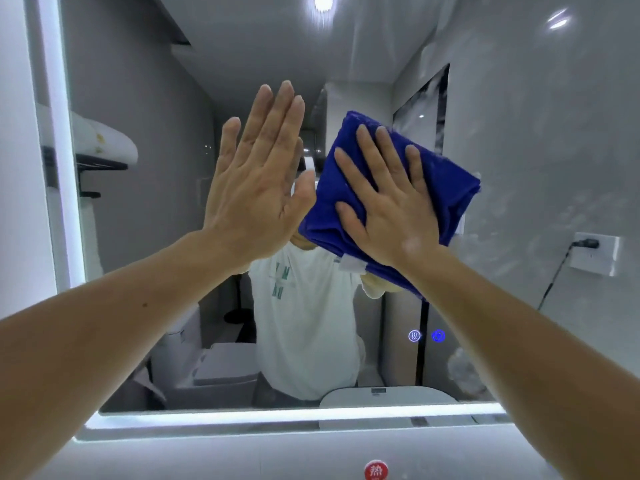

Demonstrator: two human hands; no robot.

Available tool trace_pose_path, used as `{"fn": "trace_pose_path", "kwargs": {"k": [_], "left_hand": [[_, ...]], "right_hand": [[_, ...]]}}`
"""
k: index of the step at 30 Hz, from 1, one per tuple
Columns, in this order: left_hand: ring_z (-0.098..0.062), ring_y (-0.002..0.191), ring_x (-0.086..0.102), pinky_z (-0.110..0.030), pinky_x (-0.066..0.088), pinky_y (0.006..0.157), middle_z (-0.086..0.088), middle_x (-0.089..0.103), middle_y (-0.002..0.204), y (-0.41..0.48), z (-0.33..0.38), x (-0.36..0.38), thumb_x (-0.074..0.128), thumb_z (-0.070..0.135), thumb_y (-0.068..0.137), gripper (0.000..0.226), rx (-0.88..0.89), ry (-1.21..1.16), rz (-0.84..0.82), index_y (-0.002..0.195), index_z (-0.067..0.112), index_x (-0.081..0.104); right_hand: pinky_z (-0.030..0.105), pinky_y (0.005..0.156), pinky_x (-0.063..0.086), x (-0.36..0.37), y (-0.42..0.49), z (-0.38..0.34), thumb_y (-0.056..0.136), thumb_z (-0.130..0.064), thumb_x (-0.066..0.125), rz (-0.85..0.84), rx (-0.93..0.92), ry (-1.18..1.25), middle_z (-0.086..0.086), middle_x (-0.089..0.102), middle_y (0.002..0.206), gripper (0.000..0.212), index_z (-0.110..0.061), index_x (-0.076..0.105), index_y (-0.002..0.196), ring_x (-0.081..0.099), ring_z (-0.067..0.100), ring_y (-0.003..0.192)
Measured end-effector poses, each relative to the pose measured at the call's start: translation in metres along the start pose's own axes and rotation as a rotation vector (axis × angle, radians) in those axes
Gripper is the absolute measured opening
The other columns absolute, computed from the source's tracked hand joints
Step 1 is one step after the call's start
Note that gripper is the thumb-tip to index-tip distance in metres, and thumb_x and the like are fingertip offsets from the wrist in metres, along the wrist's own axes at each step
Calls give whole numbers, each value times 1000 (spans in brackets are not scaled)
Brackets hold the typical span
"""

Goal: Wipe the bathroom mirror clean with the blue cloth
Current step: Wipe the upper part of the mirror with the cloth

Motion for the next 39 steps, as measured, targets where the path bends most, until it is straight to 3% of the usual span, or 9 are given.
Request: {"fn": "trace_pose_path", "kwargs": {"k": [3, 13, 17, 24, 27, 30, 33, 35, 39], "left_hand": [[-23, 153, 1, -50, 5, 123, -10, 6, 166, -10, 0, 11, 24, 37, 99, 67, -8, -3, -31, 157, 8, 9], [-32, 152, 8, -56, 9, 121, -18, 13, 163, -52, -7, 10, 23, 38, 100, 67, -8, 19, -18, 155, 2, 13], [-34, 151, 10, -57, 10, 120, -19, 14, 163, -72, 5, 17, 11, 45, 102, 68, 23, 45, -89, 155, 2, 12], [-28, 151, 11, -52, 7, 122, -15, 16, 163, -130, 5, 29, 25, 36, 101, 62, 12, 86, -220, 154, 5, 16], [-26, 151, 10, -55, 12, 121, -16, 19, 162, -152, -12, 20, 27, 34, 101, 62, 15, 105, -224, 154, 4, 18], [-24, 152, 5, -51, 6, 123, -12, 14, 164, -165, -42, 9, 24, 39, 102, 62, -27, 142, -216, 155, 6, 17], [-21, 153, 1, -48, 3, 123, -7, 6, 166, -166, -65, -2, 29, 38, 103, 63, -52, 175, -191, 157, 10, 12], [-25, 153, 5, -54, 9, 122, -11, 10, 165, -164, -73, -9, 36, 32, 101, 65, -65, 178, -170, 157, 8, 15], [-29, 152, 10, -57, 12, 121, -15, 16, 163, -159, -72, -21, 41, 28, 99, 64, -67, 147, -131, 155, 5, 18]], "right_hand": [[54, 118, 5, 3, -17, -17, 98, -53, 28, 14, 52, 40, 11, 10, 162, 65, -20, 21, 154, 5, 29, 149], [51, 119, 2, 29, -124, -120, 96, -47, 41, -43, -75, 171, 9, 15, 159, 62, -19, 30, 150, 7, 28, 149], [50, 118, 7, 39, -176, -148, 97, -45, 37, -80, -196, 149, 7, 19, 156, 58, -21, 29, 150, 18, 27, 146], [48, 118, 3, 61, -258, -156, 103, -34, 23, -224, -457, 19, 6, 25, 154, 48, -18, 30, 148, 25, 27, 141], [46, 118, 2, 56, -268, -149, 101, -32, 27, -240, -516, 2, 6, 28, 153, 49, -17, 28, 148, 26, 26, 141], [47, 118, 3, 45, -222, -143, 99, -30, 32, -207, -440, 39, 8, 31, 154, 51, -15, 29, 148, 23, 28, 143], [49, 119, -2, 37, -138, -139, 101, -34, 33, -132, -119, 132, 13, 23, 158, 53, -14, 28, 150, 14, 32, 146], [51, 118, -2, 35, -109, -154, 102, -38, 31, -109, 17, 171, 12, 10, 160, 56, -15, 23, 152, 9, 33, 147], [53, 118, 1, 42, -137, -197, 102, -37, 28, -91, -66, 197, 13, 18, 157, 54, -15, 25, 150, 16, 34, 145]]}}
Point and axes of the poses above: each hand's wrist, its own y-axis towards the middle knuckle, its own x-axis out of the palm, z = x × y, the point moved 10 cm from there along y, towards the middle knuckle
